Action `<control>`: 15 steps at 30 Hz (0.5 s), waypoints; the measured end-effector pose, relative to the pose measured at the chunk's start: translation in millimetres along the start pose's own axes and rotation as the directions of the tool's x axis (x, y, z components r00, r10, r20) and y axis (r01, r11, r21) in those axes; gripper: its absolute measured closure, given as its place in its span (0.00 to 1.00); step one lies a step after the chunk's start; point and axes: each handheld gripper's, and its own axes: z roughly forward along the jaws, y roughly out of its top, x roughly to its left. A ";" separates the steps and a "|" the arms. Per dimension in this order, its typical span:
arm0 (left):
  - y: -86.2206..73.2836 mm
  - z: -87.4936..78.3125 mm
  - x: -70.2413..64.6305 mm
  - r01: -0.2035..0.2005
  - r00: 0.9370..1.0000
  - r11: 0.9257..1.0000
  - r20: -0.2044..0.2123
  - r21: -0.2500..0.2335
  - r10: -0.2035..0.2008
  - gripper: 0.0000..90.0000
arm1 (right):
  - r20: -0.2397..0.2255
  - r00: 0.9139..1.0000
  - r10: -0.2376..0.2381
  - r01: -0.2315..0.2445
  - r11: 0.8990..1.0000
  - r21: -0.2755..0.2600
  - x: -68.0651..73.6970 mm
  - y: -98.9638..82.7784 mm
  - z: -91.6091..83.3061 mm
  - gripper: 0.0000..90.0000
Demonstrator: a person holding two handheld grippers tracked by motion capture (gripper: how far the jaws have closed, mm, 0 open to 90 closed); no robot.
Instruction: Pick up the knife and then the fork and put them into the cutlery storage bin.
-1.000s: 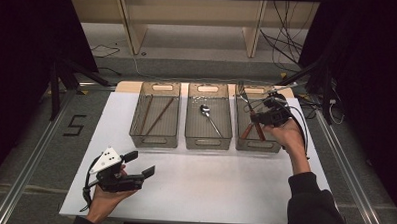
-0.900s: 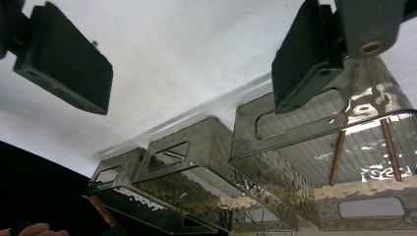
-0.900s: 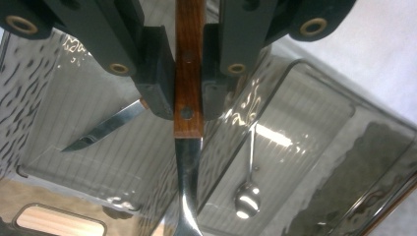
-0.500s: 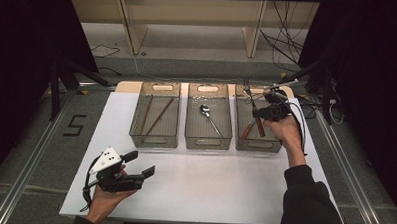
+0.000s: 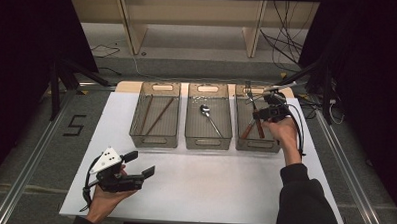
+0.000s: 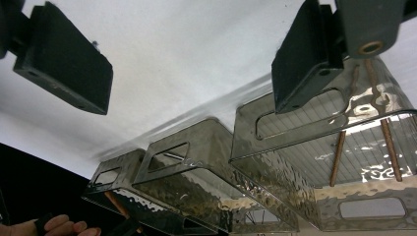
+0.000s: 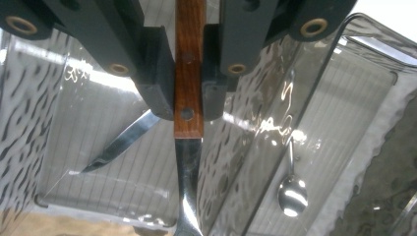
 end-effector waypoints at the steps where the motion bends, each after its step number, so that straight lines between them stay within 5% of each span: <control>1: 0.0 0.0 0.1 -0.001 1.000 1.000 0.000 0.001 0.001 0.17 | 0.001 1.000 0.002 -0.002 1.000 0.004 -0.3 -0.8 1.1 0.86; 9: -0.2 0.4 -0.1 -0.001 1.000 1.000 0.002 0.004 0.001 0.17 | -0.004 1.000 0.012 -0.011 0.999 0.031 -0.5 -5.8 10.6 0.84; 12: -0.2 0.4 -0.2 -0.002 1.000 1.000 0.001 0.005 0.002 0.17 | -0.028 0.999 0.020 -0.019 0.999 0.037 -0.4 -5.8 12.0 0.68; 15: -0.2 0.4 -0.1 -0.002 1.000 1.000 0.000 0.004 0.002 0.17 | -0.041 0.999 0.011 -0.009 0.999 0.036 1.0 -5.5 10.0 0.63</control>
